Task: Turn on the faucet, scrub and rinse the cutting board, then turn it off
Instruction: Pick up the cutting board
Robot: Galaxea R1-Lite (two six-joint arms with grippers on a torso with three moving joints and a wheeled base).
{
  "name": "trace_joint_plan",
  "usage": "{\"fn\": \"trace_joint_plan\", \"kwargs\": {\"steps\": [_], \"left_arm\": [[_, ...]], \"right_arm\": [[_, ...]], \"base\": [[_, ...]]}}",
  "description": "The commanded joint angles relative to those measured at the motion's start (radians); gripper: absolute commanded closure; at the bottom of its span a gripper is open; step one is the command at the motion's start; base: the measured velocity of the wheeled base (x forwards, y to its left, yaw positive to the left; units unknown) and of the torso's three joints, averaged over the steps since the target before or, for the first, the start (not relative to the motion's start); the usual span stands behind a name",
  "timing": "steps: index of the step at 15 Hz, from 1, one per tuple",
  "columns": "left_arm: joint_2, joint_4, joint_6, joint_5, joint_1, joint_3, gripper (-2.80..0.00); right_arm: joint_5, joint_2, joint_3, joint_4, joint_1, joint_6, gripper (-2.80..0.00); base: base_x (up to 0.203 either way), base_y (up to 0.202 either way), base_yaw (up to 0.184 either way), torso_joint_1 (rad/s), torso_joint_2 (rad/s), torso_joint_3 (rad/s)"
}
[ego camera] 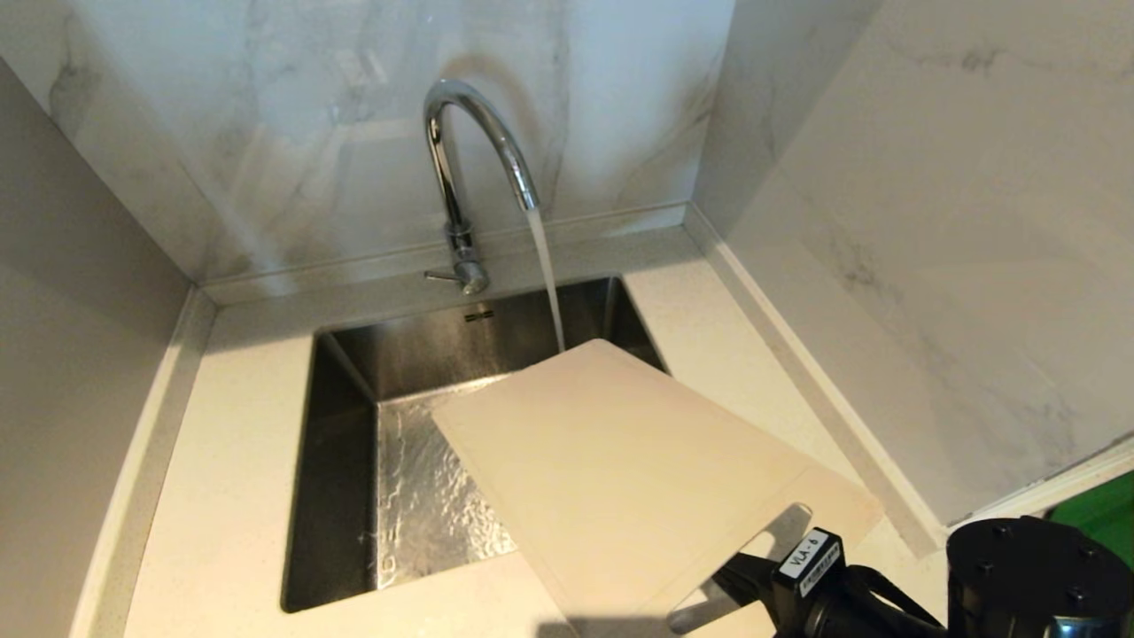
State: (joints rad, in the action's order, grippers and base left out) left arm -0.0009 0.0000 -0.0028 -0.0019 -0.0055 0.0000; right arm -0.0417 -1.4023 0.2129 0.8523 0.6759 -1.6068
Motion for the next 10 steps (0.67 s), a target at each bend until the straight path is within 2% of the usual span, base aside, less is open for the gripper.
{"fn": "trace_joint_plan", "kwargs": {"steps": [1, 6, 10], "left_arm": [[-0.001, 0.000, 0.000, 0.000, -0.001, 0.002, 0.00], [-0.001, 0.000, 0.000, -0.001, -0.001, 0.002, 0.00], [-0.001, 0.000, 0.000, 0.000, -0.001, 0.002, 0.00]], "right_arm": [[-0.001, -0.026, 0.031, 0.005, 0.030, -0.004, 0.00], [-0.001, -0.023, 0.029, 0.007, 0.094, 0.001, 0.00], [-0.006, -0.022, 0.026, 0.007, 0.142, 0.036, 0.00]], "base": [[0.000, 0.000, 0.000, 0.000, 0.00, 0.000], [0.000, 0.000, 0.000, 0.000, 0.00, 0.000], [0.000, 0.000, 0.000, 0.000, 0.00, 0.000]]}}
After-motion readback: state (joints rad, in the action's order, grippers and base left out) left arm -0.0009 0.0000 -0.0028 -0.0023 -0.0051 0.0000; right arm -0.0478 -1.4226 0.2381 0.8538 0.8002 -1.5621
